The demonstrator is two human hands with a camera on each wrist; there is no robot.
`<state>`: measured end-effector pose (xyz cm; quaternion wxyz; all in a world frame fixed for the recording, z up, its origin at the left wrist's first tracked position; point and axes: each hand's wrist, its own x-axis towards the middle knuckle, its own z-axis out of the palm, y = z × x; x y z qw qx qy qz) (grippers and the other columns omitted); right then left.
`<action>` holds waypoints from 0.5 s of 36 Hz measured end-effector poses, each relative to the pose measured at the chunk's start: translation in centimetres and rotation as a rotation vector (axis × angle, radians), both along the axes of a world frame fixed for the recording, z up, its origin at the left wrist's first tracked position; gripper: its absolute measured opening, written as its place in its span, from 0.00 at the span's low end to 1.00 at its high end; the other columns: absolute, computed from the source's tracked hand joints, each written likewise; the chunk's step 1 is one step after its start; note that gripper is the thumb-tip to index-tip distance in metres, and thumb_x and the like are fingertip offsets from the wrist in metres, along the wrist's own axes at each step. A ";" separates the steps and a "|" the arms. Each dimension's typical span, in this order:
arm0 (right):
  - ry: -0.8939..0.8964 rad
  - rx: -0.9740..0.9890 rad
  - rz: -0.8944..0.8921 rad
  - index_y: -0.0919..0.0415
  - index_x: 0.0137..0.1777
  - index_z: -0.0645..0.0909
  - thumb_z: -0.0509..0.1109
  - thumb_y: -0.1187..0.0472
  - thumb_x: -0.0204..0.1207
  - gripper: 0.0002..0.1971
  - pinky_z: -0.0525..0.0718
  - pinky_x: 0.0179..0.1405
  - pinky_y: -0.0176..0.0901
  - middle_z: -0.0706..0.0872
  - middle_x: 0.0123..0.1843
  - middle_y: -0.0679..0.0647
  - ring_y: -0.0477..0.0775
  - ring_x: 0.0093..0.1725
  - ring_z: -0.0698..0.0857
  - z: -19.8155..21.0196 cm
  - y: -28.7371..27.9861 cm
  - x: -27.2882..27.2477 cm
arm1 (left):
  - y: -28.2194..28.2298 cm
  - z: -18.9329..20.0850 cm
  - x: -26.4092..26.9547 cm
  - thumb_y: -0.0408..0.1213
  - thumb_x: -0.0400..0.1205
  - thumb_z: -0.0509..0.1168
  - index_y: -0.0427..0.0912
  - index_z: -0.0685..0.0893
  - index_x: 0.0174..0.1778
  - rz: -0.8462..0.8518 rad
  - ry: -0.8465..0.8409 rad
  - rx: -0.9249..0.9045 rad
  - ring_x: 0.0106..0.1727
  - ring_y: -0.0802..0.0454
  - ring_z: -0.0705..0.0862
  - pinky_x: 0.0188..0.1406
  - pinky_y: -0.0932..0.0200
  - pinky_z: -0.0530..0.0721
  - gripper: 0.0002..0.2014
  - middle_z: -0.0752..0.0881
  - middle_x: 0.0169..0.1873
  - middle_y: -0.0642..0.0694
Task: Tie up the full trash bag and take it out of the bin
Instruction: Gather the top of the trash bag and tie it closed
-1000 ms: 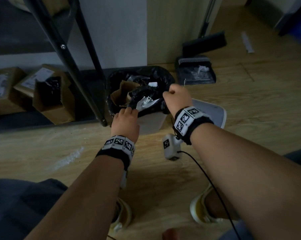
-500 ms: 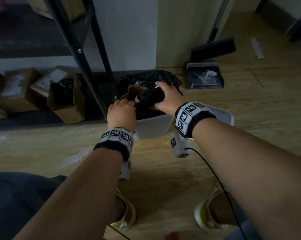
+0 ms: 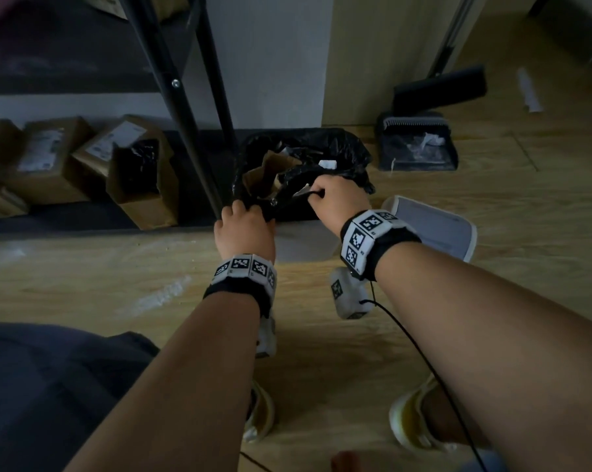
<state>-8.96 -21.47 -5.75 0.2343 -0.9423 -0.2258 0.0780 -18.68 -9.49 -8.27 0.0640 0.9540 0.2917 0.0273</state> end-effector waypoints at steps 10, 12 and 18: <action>0.117 -0.082 0.008 0.50 0.58 0.82 0.68 0.56 0.78 0.10 0.79 0.63 0.55 0.88 0.55 0.51 0.59 0.55 0.85 -0.7 0.2 -0.5 | 1.9 0.5 0.1 0.31 0.85 0.57 0.39 0.71 0.70 0.093 -0.053 -0.043 0.66 0.40 0.78 0.61 0.46 0.80 0.17 0.76 0.66 0.40; 0.131 -0.136 0.032 0.50 0.59 0.81 0.68 0.60 0.77 0.12 0.79 0.63 0.56 0.88 0.54 0.53 0.59 0.54 0.85 -0.9 0.2 -0.7 | 2.1 0.9 0.4 0.27 0.84 0.56 0.40 0.69 0.72 0.114 -0.023 -0.074 0.62 0.38 0.80 0.51 0.45 0.82 0.19 0.77 0.64 0.39; 0.148 -0.297 0.096 0.51 0.63 0.84 0.63 0.65 0.81 0.15 0.76 0.69 0.58 0.87 0.58 0.56 0.63 0.58 0.83 -1.6 -0.1 -0.4 | 2.6 1.6 1.2 0.26 0.83 0.57 0.42 0.71 0.68 0.134 0.032 -0.103 0.54 0.35 0.84 0.41 0.45 0.80 0.18 0.78 0.61 0.39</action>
